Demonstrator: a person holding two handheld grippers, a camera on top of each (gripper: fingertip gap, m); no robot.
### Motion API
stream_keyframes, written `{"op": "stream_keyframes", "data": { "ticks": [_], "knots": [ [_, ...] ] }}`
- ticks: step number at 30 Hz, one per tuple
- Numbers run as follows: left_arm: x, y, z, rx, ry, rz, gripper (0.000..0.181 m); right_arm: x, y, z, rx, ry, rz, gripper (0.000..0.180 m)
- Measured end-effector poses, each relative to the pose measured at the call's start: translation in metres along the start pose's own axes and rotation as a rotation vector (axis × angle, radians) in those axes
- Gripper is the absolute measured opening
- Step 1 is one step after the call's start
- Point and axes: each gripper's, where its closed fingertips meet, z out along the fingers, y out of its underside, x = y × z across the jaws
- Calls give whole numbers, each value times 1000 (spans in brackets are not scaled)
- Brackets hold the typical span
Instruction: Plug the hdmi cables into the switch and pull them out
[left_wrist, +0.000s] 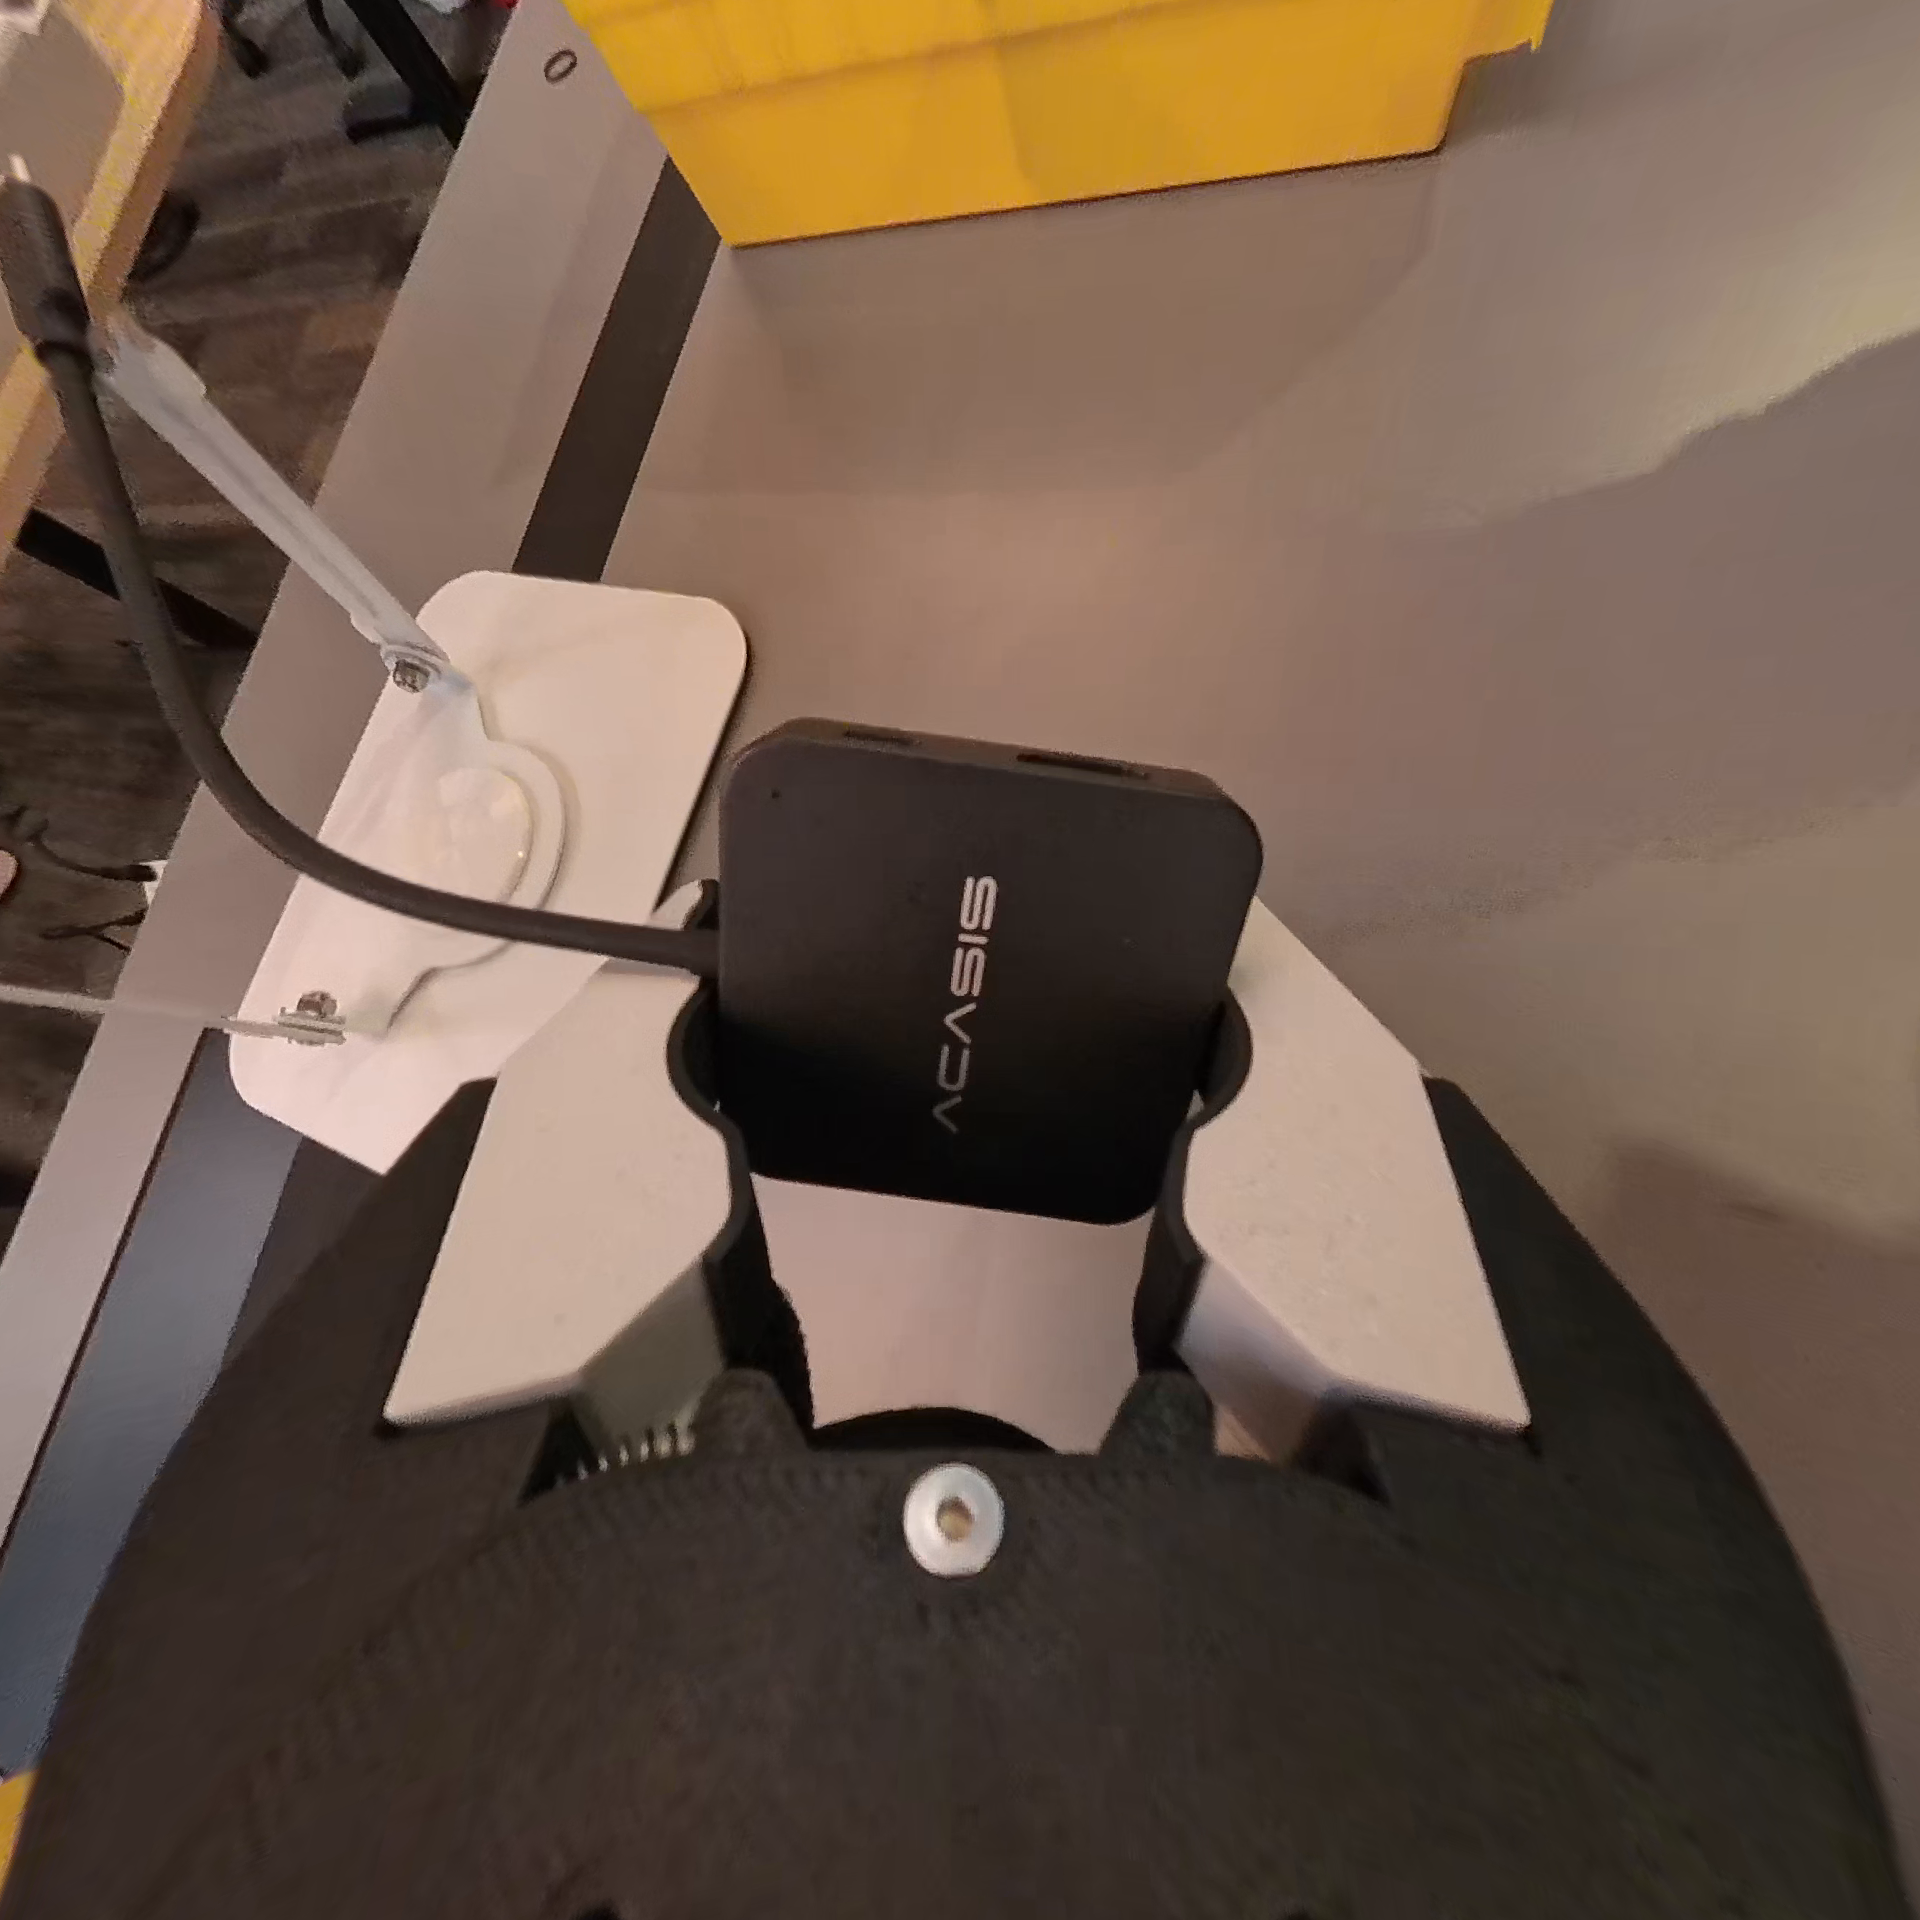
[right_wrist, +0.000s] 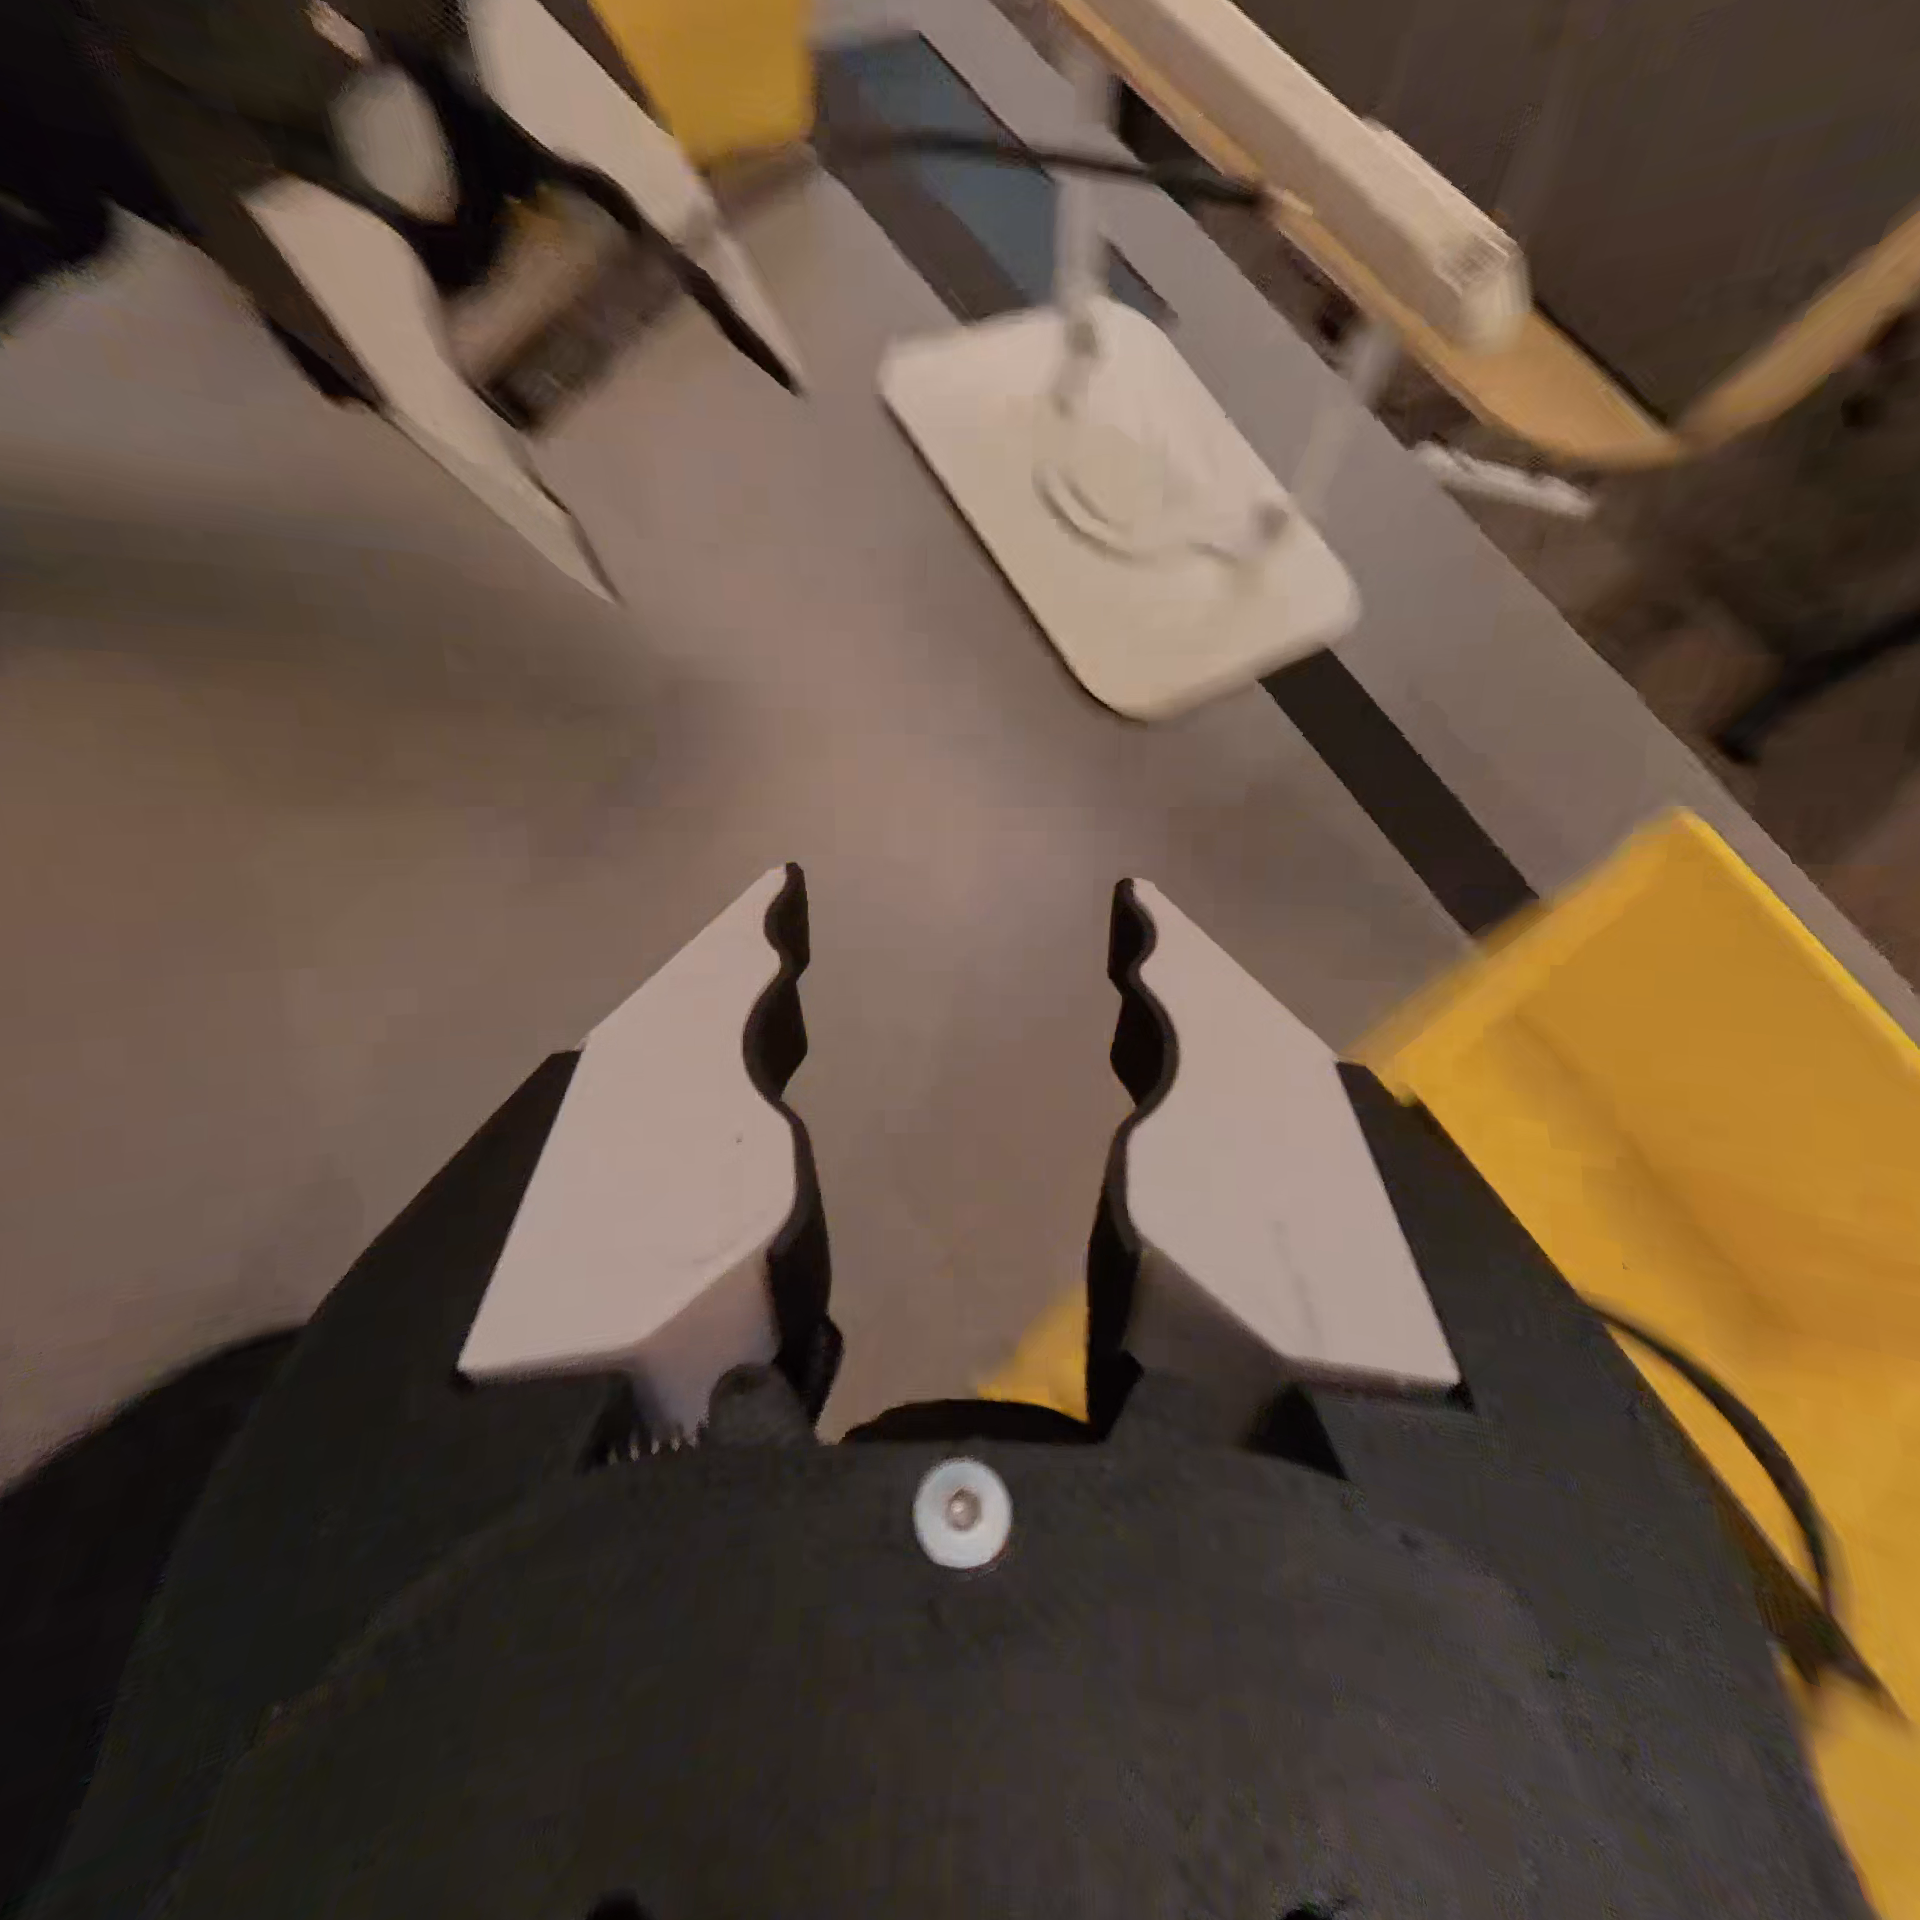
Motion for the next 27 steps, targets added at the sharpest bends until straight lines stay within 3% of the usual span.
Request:
{"op": "stream_keyframes", "data": {
  "ticks": [4,12,16,21,27],
  "knots": [
    [0,-7,0,2,-40,36,88,-49,-44,51,101,-243,66,59],
    [0,-22,8,-16,-188,168,88,-86,-70,112,162,-522,337,60],
    [7,-30,13,-14,-214,218,88,-96,-70,119,175,-566,325,22],
    [13,-39,10,-1,-209,208,92,-95,-70,107,203,-601,325,16],
    [4,-54,-8,69,-237,172,97,-69,-66,81,227,-522,289,11]
  ]
}}
